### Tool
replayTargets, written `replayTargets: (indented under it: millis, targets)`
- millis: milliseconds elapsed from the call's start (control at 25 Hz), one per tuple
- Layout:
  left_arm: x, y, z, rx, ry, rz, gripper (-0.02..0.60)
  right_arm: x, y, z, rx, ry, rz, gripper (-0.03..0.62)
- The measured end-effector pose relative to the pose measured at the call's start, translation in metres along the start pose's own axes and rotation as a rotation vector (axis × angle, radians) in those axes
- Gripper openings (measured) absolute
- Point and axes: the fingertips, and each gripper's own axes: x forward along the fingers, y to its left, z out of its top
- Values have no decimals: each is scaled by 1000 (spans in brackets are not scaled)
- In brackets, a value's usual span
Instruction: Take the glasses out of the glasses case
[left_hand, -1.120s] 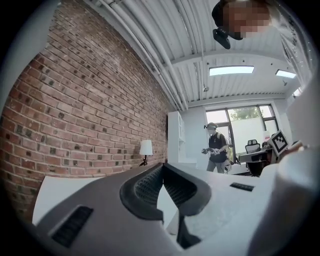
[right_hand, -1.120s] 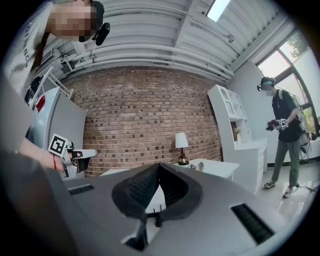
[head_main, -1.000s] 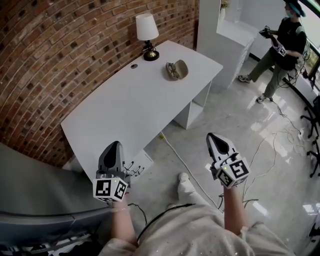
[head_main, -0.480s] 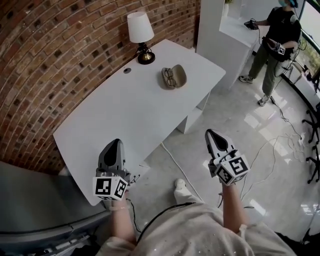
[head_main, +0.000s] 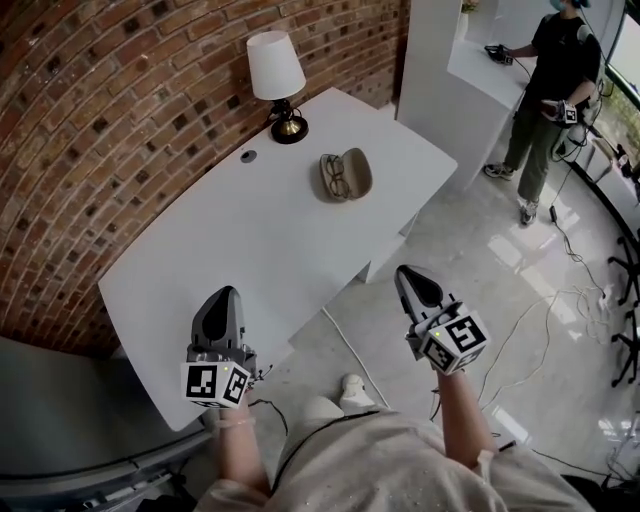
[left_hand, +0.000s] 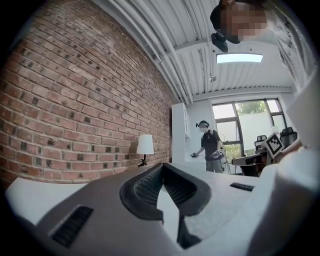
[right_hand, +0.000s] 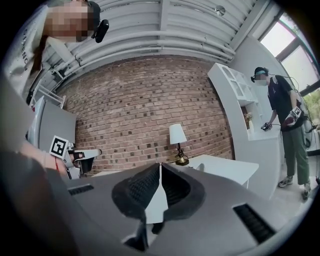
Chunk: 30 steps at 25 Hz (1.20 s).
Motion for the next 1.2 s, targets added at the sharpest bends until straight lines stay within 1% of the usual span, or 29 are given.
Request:
replayTargets:
  millis: [120,240,360,480,680,760,880,1040,1200]
  targets:
    - [8,-4,-5,-1,7,-3,5,6,-12,-4,32,4,-7,5]
    - [14,-4,-11,8,27,-8,5,12,-16,-14,58,28,0,5]
    - [25,3,-13,13,37,-8,5,22,-22,-22,68,50,1,37]
    - [40,10,-20,4,43,-3,5,37,-32,-31,89,67,-7,41]
    - [78,22,-36,6,65,-28,5,72,-43,-41,96,99,-14,48]
    - [97,31,-36,-3,51,-24,5,89,-47,-41,88,114,-6,50]
    - [126,37,-38,0,45,-42,5,113,-55,-42,76,138,-2,54]
    - [159,42,-49,-12,66,-73,5,145,-69,-44,84,150,-32,66]
    - [190,43,-55,5,84,-116,5,172,-81,-48,99,166,-55,81]
